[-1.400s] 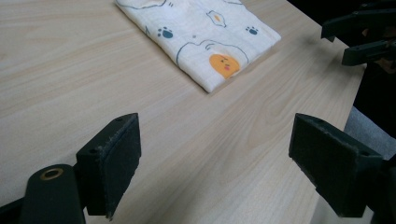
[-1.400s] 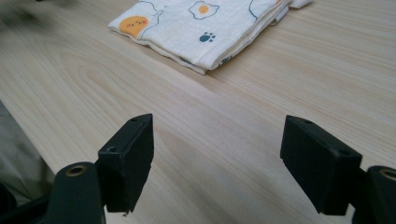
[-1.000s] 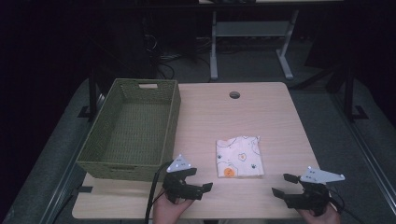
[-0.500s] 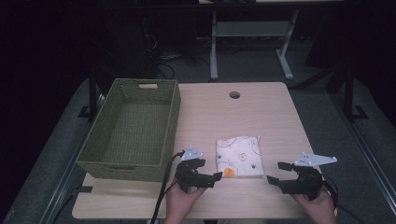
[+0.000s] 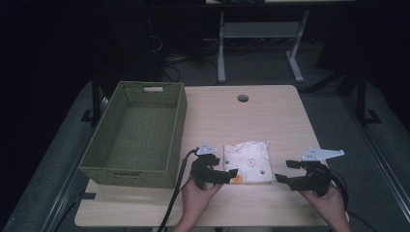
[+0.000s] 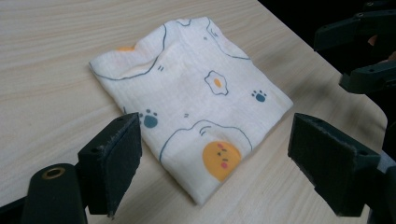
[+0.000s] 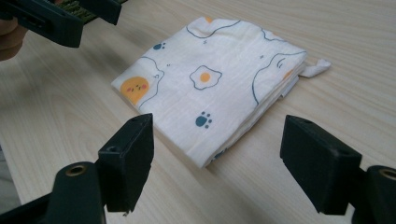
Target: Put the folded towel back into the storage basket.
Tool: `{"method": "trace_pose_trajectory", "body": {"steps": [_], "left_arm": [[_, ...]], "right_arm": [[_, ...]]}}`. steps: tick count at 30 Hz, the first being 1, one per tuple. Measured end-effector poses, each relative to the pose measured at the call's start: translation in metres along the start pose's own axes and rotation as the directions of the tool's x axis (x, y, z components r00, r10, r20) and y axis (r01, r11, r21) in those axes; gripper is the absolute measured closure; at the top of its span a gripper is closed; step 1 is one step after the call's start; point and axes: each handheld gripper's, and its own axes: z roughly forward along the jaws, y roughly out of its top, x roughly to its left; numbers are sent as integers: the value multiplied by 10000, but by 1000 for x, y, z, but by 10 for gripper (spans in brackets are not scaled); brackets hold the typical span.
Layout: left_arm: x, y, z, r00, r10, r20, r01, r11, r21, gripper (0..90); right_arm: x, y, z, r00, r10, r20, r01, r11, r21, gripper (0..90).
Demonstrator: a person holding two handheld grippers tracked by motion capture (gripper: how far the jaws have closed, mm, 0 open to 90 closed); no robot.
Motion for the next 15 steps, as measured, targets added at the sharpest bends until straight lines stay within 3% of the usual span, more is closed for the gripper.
{"method": "trace_pose_trajectory", "body": {"steps": [15], "left_arm": [[-1,18,8,9999,10,-142,-11,10000,-63,178]], "right_arm": [[-6,20,7,10000,-11,-29,12,9998,212,257]]}}
